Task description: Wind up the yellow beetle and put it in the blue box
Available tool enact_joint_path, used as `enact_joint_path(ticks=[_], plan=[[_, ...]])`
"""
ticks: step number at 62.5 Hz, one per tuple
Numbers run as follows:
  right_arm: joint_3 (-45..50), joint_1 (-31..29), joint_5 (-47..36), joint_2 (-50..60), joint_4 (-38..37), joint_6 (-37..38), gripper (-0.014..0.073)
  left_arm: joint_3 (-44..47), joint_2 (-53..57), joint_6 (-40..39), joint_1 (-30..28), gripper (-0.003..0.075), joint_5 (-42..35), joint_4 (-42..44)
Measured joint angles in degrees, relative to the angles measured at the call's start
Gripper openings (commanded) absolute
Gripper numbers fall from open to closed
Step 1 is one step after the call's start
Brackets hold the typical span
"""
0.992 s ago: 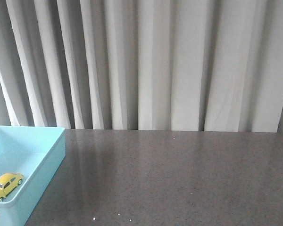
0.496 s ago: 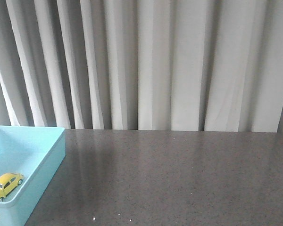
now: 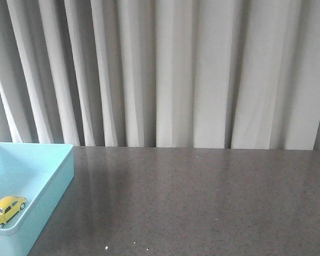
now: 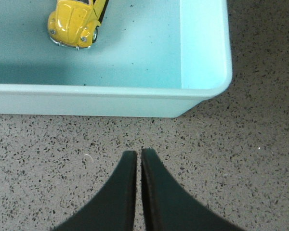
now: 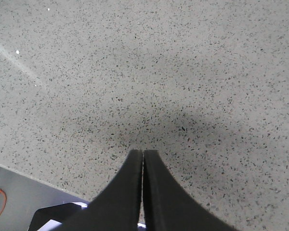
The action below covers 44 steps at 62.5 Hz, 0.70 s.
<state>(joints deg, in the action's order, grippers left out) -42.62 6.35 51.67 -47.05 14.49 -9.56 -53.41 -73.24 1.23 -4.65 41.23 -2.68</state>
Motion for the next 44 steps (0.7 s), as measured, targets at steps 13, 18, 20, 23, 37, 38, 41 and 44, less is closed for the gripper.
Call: enact_joint_path(ticks=[13, 18, 20, 23, 37, 38, 41, 44], plan=[[0.0, 0.0, 0.0, 0.0, 0.1, 0.0, -0.0007, 0.0, 0.0, 0.0, 0.0, 0.0011, 0.0, 0.0], [0.0, 0.0, 0.0, 0.0, 0.1, 0.0, -0.0007, 0.0, 0.0, 0.0, 0.0, 0.0011, 0.0, 0.0], [0.0, 0.0, 0.0, 0.0, 0.1, 0.0, -0.0007, 0.0, 0.0, 0.0, 0.0, 0.0013, 0.0, 0.0], [0.0, 0.0, 0.0, 0.0, 0.1, 0.0, -0.0007, 0.0, 0.0, 0.0, 0.0, 0.0013, 0.0, 0.0], [0.0, 0.0, 0.1, 0.0, 0.3, 0.0, -0.0007, 1.3, 2.8, 0.0, 0.4, 0.0013, -0.5, 0.5], [0.0, 0.0, 0.1, 0.0, 0.3, 0.0, -0.0007, 1.7, 3.4, 0.0, 0.4, 0.0013, -0.7, 0.6], [0.0, 0.0, 0.1, 0.0, 0.5, 0.0, -0.0007, 3.4, 6.2, 0.0, 0.4, 0.0013, -1.5, 0.8], [0.0, 0.0, 0.1, 0.0, 0.5, 0.0, -0.0007, 5.4, 10.0, 0.0, 0.5, 0.0013, -2.7, 1.0]])
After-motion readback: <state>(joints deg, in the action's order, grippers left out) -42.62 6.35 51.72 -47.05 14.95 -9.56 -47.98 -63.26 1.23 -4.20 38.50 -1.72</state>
